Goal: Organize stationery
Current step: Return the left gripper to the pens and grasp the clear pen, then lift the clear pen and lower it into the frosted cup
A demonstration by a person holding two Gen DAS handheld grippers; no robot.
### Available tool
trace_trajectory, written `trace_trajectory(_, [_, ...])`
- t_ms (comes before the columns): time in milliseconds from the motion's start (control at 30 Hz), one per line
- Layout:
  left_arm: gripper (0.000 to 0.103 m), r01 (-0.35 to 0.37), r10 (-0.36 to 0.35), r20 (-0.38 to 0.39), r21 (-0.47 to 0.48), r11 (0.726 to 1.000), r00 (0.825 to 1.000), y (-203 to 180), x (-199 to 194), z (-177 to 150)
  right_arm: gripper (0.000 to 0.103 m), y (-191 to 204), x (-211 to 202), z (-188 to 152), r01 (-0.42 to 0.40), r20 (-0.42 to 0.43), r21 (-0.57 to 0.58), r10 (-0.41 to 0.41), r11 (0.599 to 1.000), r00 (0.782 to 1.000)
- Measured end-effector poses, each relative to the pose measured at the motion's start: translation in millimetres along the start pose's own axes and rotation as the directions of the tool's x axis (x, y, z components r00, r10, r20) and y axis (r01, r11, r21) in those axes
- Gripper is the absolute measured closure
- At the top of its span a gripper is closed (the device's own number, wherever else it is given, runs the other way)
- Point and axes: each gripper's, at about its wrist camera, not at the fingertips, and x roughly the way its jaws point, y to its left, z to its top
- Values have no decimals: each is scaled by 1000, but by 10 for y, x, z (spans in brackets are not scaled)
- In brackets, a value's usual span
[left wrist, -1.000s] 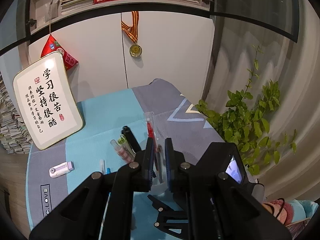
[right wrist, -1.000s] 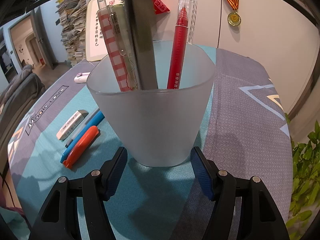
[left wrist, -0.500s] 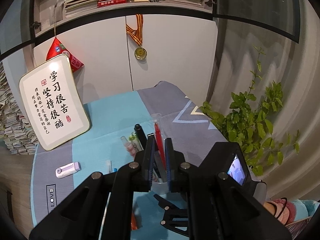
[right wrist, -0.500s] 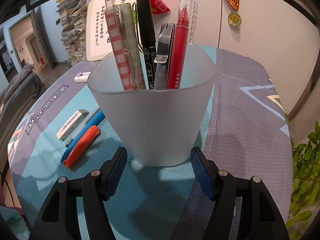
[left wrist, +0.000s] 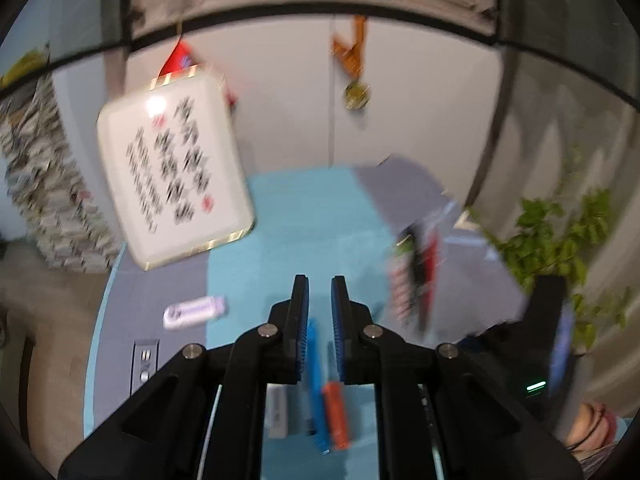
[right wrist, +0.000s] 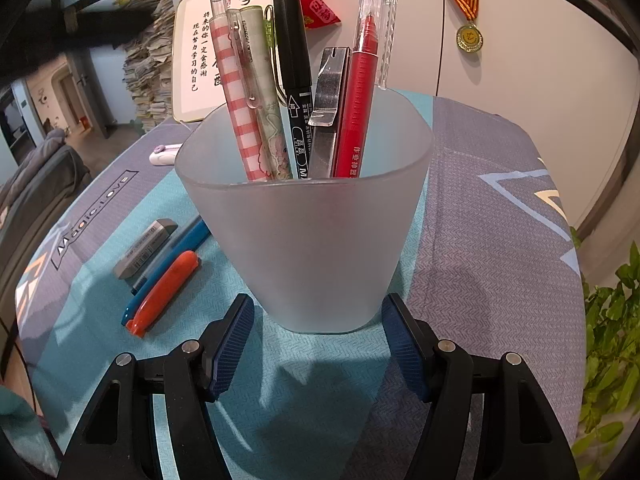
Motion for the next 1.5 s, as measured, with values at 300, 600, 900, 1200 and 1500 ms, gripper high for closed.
trace_trajectory(300, [92, -49, 44, -174, -29, 998, 984, 223, 629, -257, 39, 18, -11, -11, -2, 4, 6, 2, 1000, 1000])
trace_trajectory(600, [92, -52, 47, -216, -18, 998, 975, 207, 841, -290, 39, 12, -12, -15, -1, 4, 5, 1, 1000, 1000])
trace_trajectory(900, [91, -66, 66, -241, 8, 998, 968, 134, 1088, -235, 39, 7, -11, -14, 0, 3, 4, 0, 1000, 1000])
trace_trajectory(1200, [89, -64, 68, -242, 22, 998, 968, 17, 1289, -118, 39, 14, -9, -12, 0, 4, 4, 0, 1000, 1000])
trace_trajectory(1500, [99, -36, 26, -184, -50, 998, 983, 167, 1044, -84, 39, 9, -11, -13, 0, 3, 3, 0, 1000, 1000])
